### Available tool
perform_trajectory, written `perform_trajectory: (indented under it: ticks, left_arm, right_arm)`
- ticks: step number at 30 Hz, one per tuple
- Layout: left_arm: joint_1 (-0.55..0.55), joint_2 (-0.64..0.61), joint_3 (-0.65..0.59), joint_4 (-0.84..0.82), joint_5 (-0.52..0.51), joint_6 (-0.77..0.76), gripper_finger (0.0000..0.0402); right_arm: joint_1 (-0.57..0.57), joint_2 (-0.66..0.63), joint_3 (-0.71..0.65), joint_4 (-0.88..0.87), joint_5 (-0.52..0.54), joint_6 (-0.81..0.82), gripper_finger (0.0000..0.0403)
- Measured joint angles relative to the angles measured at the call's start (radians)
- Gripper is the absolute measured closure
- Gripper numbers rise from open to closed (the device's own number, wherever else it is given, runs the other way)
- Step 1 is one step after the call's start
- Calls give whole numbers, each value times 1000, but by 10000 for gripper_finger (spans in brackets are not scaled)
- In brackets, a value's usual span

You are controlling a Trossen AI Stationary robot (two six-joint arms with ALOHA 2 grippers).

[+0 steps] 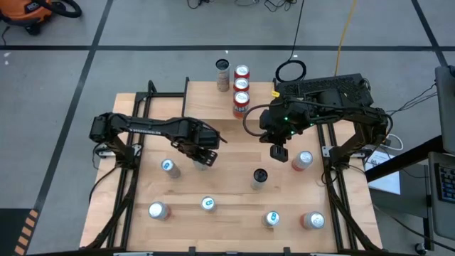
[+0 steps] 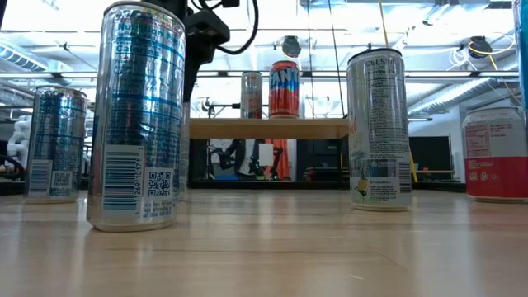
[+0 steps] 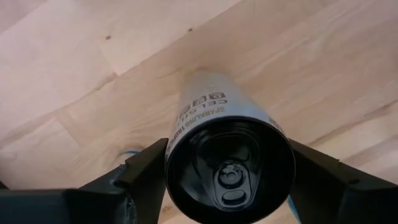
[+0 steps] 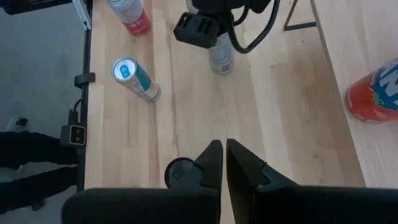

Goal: Place canned beverage on shelf
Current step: Put the left white and yellow soda can aligned with the other white and yellow soda can on the shelf

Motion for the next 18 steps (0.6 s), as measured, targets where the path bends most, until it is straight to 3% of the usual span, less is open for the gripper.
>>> perform_trajectory:
  ticks: [18]
  left_arm:
    - [-1, -44, 54, -9, 23, -26, 158]
  right_arm:
    - [20, 32, 0, 212, 6, 48, 403]
